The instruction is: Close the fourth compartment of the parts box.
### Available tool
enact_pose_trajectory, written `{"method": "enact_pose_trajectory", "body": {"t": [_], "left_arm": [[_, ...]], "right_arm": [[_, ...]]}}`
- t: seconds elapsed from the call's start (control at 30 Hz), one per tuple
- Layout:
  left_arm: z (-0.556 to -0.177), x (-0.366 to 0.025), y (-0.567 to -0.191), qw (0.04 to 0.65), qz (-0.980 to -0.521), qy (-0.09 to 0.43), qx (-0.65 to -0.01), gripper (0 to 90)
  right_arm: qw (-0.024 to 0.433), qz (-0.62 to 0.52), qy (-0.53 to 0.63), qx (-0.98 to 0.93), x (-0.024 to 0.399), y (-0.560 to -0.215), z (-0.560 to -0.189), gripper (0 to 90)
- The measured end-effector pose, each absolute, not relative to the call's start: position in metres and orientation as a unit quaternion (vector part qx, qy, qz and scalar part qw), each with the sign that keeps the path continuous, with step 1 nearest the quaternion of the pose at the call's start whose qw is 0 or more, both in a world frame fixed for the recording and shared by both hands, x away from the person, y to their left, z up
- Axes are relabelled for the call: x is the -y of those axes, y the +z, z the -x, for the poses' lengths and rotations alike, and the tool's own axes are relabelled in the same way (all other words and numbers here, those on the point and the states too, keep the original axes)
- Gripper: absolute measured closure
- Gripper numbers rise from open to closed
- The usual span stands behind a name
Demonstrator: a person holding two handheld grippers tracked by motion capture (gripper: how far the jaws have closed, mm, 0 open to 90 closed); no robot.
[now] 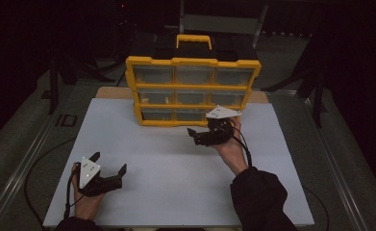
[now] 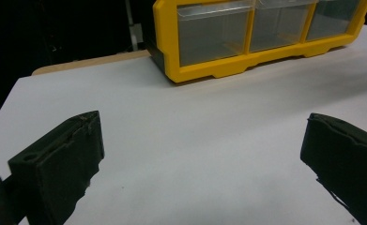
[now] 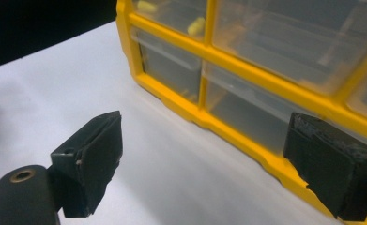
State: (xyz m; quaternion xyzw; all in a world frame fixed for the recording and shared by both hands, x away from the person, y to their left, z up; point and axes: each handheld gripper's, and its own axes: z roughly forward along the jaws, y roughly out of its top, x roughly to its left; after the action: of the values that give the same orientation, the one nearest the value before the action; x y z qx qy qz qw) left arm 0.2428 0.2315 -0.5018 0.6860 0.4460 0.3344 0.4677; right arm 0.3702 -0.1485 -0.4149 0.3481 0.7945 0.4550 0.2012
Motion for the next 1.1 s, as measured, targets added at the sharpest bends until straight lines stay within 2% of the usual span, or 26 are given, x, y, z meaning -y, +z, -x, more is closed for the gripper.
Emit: {"method": "enact_pose_trajectory", "body": {"t": [0.5,0.73,1.1], "left_arm": [[-0.243,-0.233,-0.501,0.471,-0.682,0.336,-0.447,0.6],[-0.242,-0.234,-0.500,0.478,-0.676,0.339,-0.447,0.6],[-0.241,-0.235,-0.499,0.484,-0.671,0.346,-0.443,0.6]], "right_arm": [[0.248,-0.363,0.474,-0.763,0.222,-0.443,-0.309,11.0],[0.253,-0.378,0.494,-0.741,0.248,-0.458,-0.286,10.5],[0.273,-0.378,0.511,-0.722,0.259,-0.480,-0.263,9.6]]}}
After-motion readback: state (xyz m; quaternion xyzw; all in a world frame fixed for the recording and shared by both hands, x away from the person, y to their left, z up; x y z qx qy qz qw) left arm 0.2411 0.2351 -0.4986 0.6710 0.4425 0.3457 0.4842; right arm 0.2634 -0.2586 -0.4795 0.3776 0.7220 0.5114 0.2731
